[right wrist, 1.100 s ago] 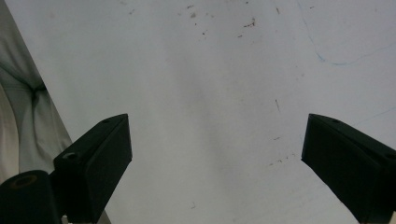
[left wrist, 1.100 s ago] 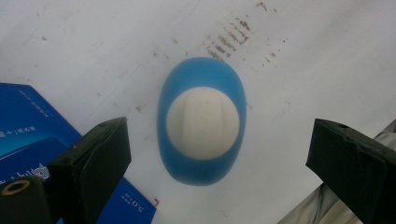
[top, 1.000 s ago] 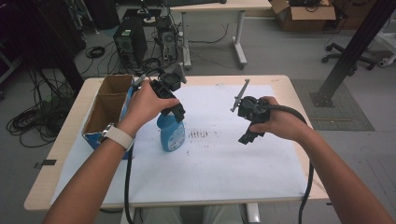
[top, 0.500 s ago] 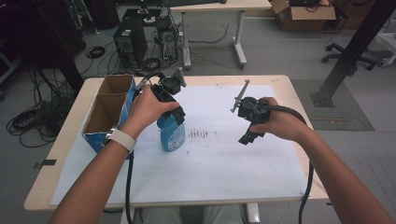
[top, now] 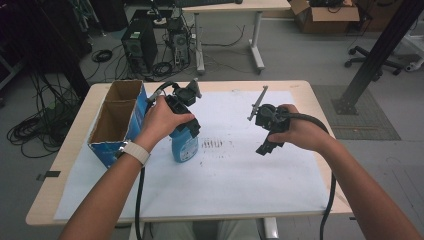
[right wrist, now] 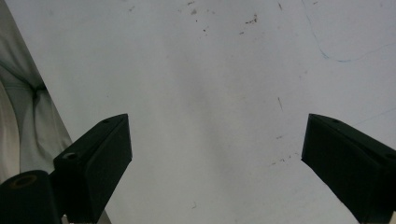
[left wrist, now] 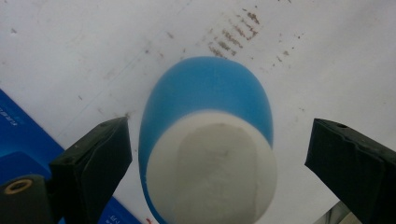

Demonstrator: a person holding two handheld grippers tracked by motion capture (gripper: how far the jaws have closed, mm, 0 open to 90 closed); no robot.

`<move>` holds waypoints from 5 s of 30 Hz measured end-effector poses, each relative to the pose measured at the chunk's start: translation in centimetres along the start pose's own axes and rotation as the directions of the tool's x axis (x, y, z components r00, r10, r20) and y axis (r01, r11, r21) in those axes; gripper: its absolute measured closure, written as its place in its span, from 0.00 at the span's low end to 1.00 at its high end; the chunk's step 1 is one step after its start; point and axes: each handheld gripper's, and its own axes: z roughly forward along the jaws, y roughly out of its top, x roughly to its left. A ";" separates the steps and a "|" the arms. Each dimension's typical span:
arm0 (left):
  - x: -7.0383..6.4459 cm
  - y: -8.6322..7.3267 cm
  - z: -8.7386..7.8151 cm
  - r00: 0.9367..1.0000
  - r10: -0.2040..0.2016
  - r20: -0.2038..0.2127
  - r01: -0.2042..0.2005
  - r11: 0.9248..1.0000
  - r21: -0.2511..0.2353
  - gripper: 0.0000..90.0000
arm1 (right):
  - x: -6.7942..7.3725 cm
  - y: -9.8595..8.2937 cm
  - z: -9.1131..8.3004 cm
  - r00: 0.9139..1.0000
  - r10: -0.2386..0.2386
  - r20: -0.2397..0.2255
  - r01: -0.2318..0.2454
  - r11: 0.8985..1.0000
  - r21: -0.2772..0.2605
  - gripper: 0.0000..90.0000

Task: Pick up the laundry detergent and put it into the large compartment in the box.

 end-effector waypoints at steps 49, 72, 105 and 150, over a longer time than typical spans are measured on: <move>0.3 -0.1 0.9 1.000 -0.007 -0.017 0.007 1.000 0.016 0.34 | -0.1 -0.3 0.1 1.000 0.005 -0.004 -0.005 1.000 0.001 0.09; 1.3 -0.7 -0.3 0.999 -0.043 -0.003 0.043 0.999 -0.019 0.41 | -0.4 -0.7 0.0 1.000 0.014 -0.002 -0.014 1.000 0.002 0.10; 1.1 0.3 -15.6 0.989 -0.128 -0.073 0.127 0.992 -0.025 0.41 | 0.1 -0.7 -0.2 1.000 0.000 -0.002 0.000 1.000 -0.003 0.10; 9.8 -4.5 -23.8 0.819 -0.542 -0.187 0.536 0.840 -0.085 0.41 | -0.2 -0.2 -0.1 1.000 -0.009 -0.003 0.009 1.000 -0.016 0.10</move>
